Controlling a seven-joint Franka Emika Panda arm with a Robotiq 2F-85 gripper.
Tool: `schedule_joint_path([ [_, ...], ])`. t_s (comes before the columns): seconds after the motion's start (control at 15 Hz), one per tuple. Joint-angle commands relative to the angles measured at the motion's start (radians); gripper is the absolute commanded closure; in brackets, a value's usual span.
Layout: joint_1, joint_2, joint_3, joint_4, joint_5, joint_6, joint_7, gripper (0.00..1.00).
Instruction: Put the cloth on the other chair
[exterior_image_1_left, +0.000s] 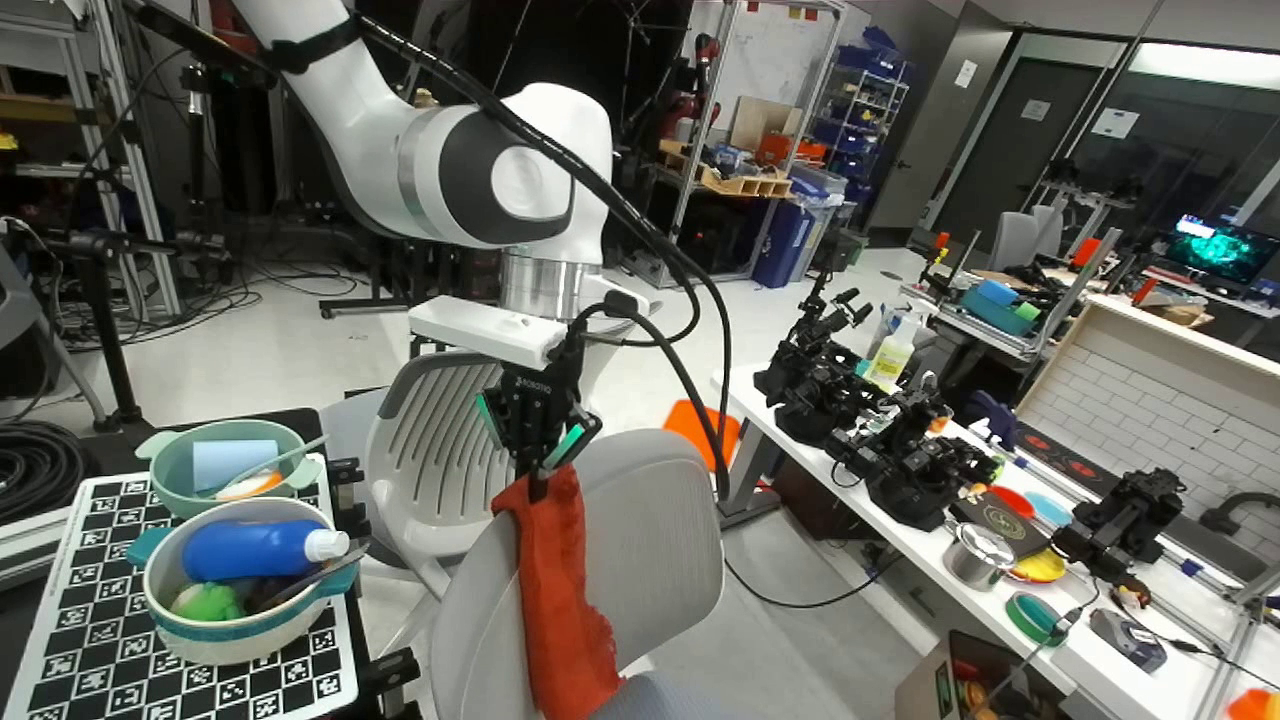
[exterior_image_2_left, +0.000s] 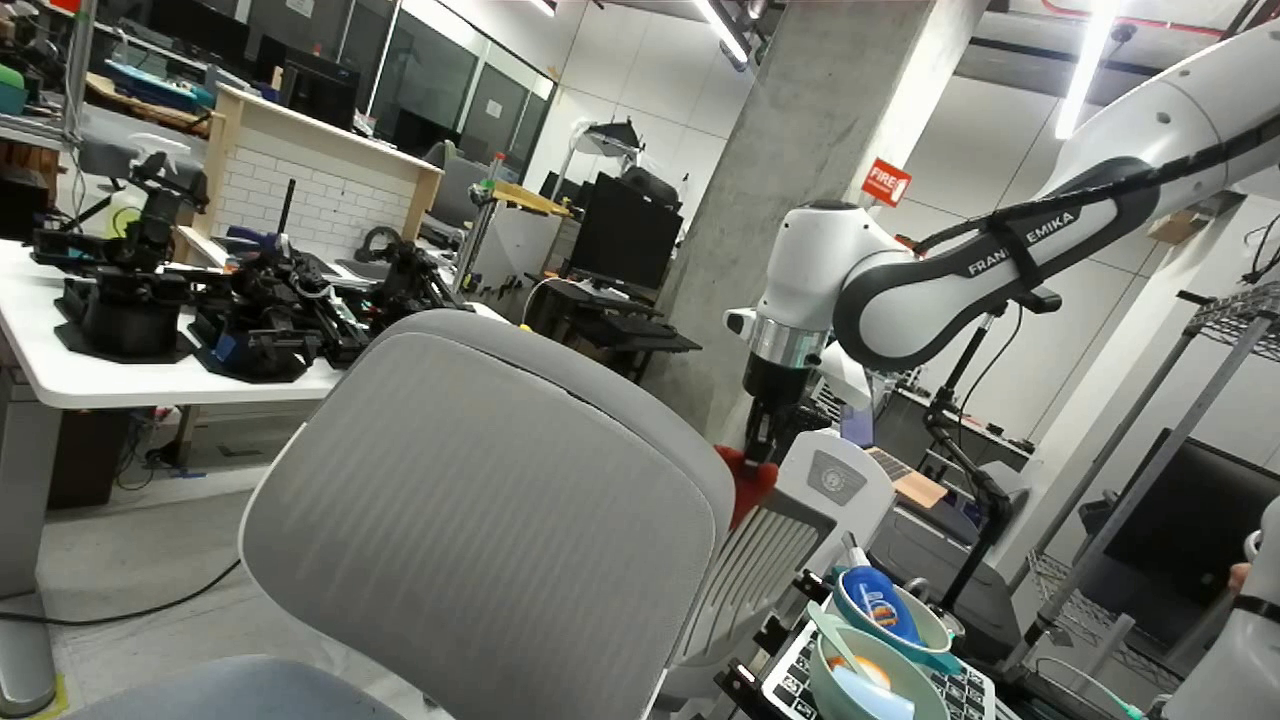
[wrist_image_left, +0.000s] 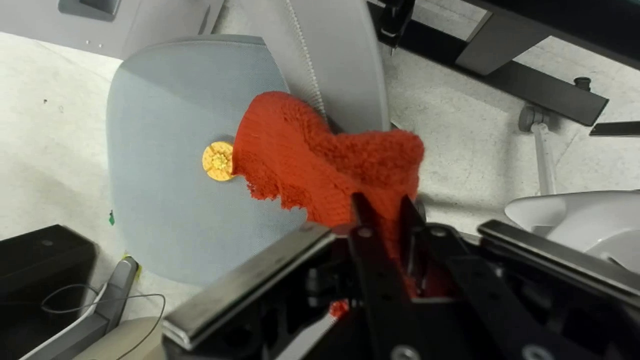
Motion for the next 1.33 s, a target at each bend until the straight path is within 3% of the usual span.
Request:
schedule_joint_path([
  [0.0,0.010,-0.129,0.025,0.021,0.021,-0.079,-0.032,0.96],
  [0.2,0.017,-0.185,0.047,0.055,0.017,-0.108,-0.037,0.97],
  [0.6,0.017,-0.289,0.078,0.233,0.020,-0.217,-0.081,0.97],
  [1.27,0.057,-0.209,0.147,0.441,0.013,-0.278,-0.052,0.97],
])
